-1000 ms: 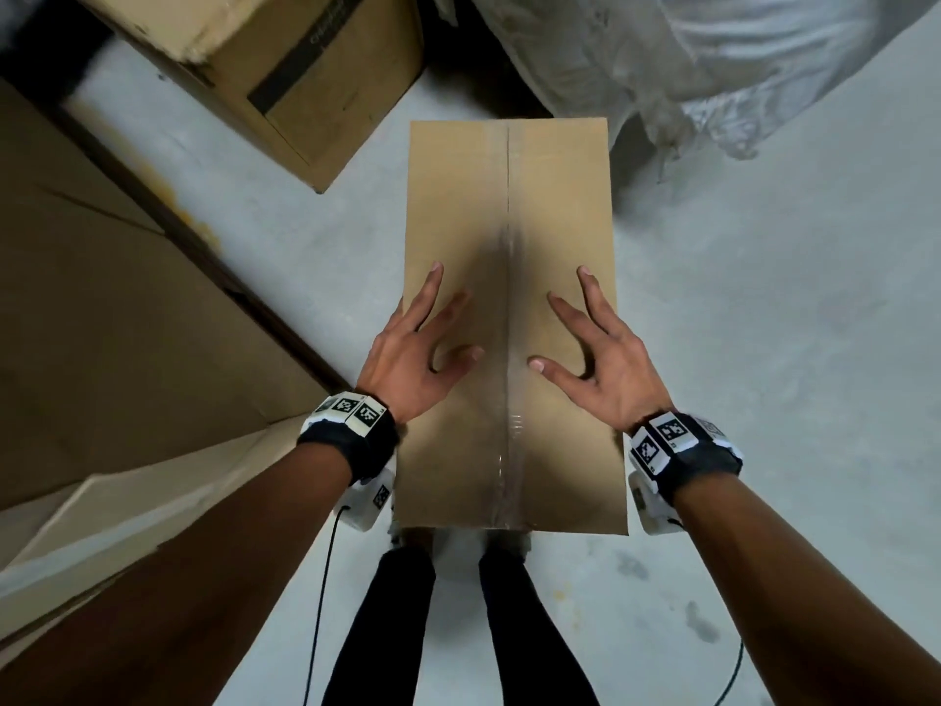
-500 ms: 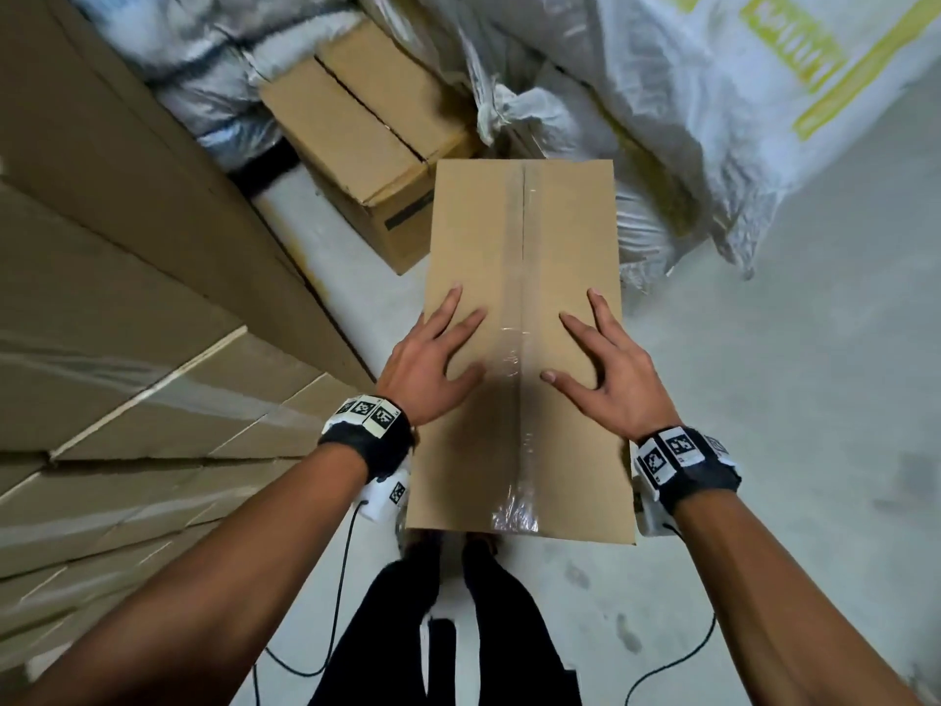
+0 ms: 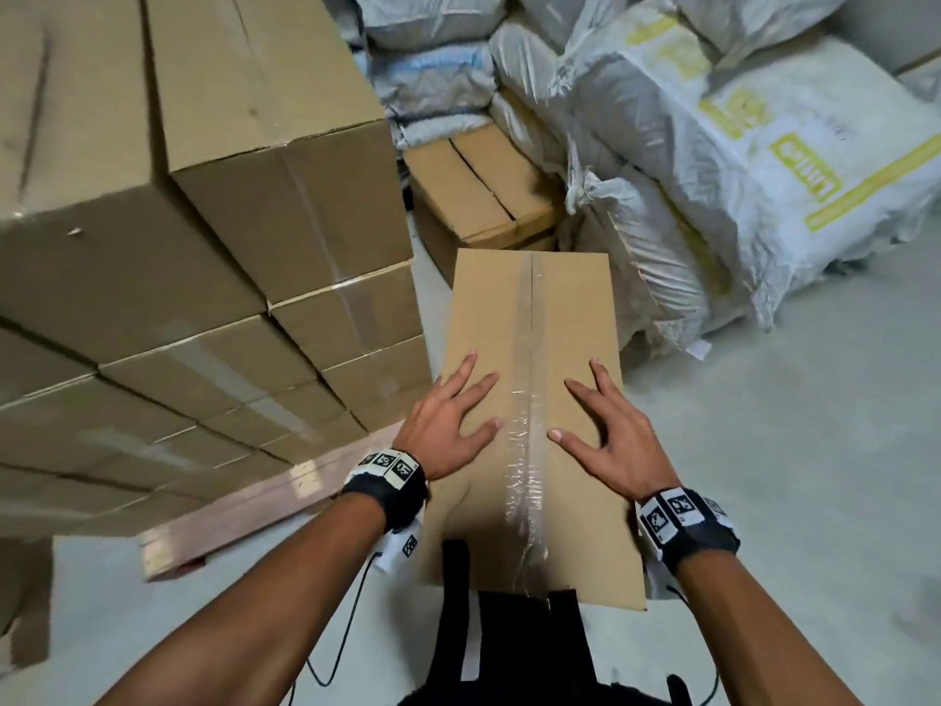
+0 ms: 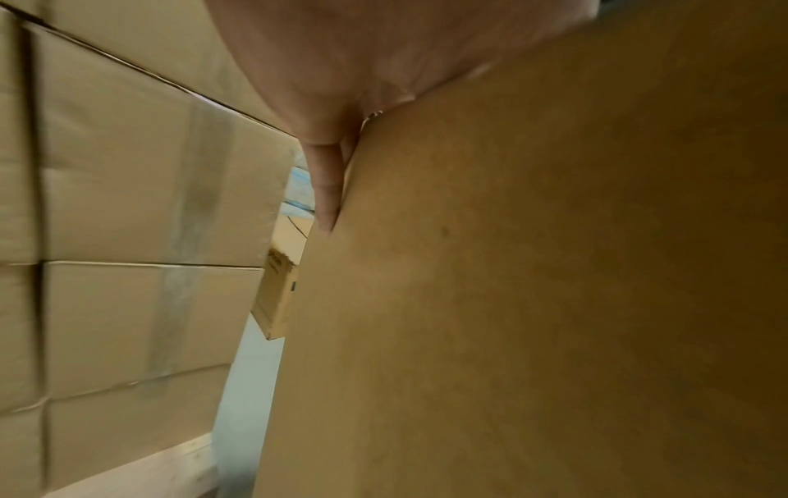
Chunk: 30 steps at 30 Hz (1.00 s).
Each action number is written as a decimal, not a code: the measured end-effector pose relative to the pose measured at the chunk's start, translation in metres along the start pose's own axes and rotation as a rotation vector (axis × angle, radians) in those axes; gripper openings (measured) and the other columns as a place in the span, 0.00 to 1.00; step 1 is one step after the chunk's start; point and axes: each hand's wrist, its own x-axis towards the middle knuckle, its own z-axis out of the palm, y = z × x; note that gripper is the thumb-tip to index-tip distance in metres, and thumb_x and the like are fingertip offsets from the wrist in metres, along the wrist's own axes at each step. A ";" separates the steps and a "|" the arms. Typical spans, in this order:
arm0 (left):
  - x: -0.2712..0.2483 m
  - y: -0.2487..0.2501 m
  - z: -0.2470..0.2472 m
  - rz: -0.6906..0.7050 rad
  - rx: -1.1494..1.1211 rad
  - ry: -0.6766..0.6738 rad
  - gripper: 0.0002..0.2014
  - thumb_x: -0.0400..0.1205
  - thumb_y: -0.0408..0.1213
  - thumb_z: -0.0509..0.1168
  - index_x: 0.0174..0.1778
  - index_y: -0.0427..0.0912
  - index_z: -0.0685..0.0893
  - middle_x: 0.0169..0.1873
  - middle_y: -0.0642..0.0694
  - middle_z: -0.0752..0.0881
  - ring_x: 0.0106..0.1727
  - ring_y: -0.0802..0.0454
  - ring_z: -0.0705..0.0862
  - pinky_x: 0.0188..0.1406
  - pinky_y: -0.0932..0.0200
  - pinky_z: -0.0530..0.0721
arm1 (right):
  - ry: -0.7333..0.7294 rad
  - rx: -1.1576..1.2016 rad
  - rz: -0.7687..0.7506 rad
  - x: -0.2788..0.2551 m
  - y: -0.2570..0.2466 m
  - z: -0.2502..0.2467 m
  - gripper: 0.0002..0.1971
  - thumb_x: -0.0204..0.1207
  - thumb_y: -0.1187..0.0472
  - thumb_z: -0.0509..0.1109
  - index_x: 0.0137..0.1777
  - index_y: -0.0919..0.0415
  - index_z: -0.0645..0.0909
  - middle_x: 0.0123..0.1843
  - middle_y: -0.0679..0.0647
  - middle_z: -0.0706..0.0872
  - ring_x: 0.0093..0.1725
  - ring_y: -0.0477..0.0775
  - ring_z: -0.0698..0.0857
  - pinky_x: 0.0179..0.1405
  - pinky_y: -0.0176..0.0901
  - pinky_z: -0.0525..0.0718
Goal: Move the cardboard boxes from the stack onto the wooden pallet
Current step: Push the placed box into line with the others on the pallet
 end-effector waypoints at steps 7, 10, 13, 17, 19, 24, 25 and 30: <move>-0.176 -0.011 -0.020 -0.139 -0.027 0.130 0.35 0.85 0.69 0.59 0.89 0.70 0.60 0.91 0.68 0.43 0.88 0.48 0.68 0.81 0.35 0.75 | -0.132 -0.010 -0.149 -0.086 -0.088 0.045 0.39 0.76 0.29 0.75 0.85 0.39 0.73 0.94 0.39 0.54 0.89 0.41 0.62 0.85 0.38 0.59; -0.245 -0.018 -0.033 -0.210 -0.031 0.216 0.34 0.85 0.69 0.60 0.88 0.69 0.63 0.91 0.68 0.46 0.88 0.51 0.68 0.81 0.39 0.75 | -0.197 0.010 -0.235 -0.108 -0.128 0.065 0.39 0.75 0.28 0.76 0.84 0.39 0.74 0.93 0.38 0.55 0.89 0.41 0.64 0.86 0.40 0.61; -0.307 -0.025 -0.050 -0.289 -0.047 0.293 0.34 0.84 0.68 0.61 0.88 0.69 0.63 0.91 0.68 0.47 0.88 0.54 0.66 0.83 0.40 0.73 | -0.272 0.028 -0.315 -0.120 -0.171 0.086 0.39 0.75 0.28 0.75 0.84 0.39 0.74 0.93 0.37 0.54 0.89 0.41 0.63 0.87 0.42 0.63; -0.386 -0.036 -0.077 -0.425 -0.043 0.422 0.33 0.85 0.64 0.64 0.87 0.67 0.67 0.91 0.67 0.51 0.87 0.56 0.68 0.84 0.48 0.71 | -0.387 0.025 -0.447 -0.124 -0.235 0.120 0.39 0.75 0.27 0.74 0.85 0.38 0.72 0.93 0.36 0.52 0.89 0.44 0.65 0.85 0.42 0.62; -0.421 -0.041 -0.088 -0.498 -0.030 0.483 0.32 0.85 0.64 0.65 0.87 0.67 0.68 0.90 0.67 0.52 0.87 0.56 0.69 0.84 0.50 0.72 | -0.441 0.023 -0.522 -0.122 -0.265 0.140 0.40 0.75 0.26 0.73 0.85 0.38 0.72 0.93 0.35 0.51 0.89 0.45 0.65 0.85 0.45 0.64; -0.493 -0.057 -0.114 -0.683 0.011 0.605 0.32 0.84 0.66 0.63 0.86 0.69 0.67 0.90 0.68 0.53 0.87 0.58 0.67 0.83 0.45 0.73 | -0.560 0.034 -0.670 -0.114 -0.341 0.188 0.40 0.74 0.26 0.74 0.85 0.37 0.72 0.93 0.35 0.51 0.88 0.45 0.66 0.87 0.51 0.67; -0.505 -0.062 -0.120 -0.708 0.018 0.627 0.32 0.84 0.66 0.62 0.87 0.69 0.67 0.90 0.68 0.53 0.87 0.57 0.67 0.83 0.44 0.73 | -0.582 0.046 -0.703 -0.111 -0.356 0.198 0.40 0.74 0.26 0.74 0.85 0.37 0.72 0.93 0.35 0.51 0.88 0.45 0.66 0.87 0.50 0.67; -0.551 -0.079 -0.151 -0.860 0.051 0.746 0.32 0.84 0.64 0.64 0.86 0.67 0.68 0.90 0.67 0.54 0.87 0.58 0.67 0.84 0.49 0.71 | -0.693 0.071 -0.848 -0.092 -0.431 0.244 0.40 0.74 0.26 0.74 0.85 0.37 0.72 0.93 0.35 0.51 0.89 0.46 0.65 0.88 0.51 0.66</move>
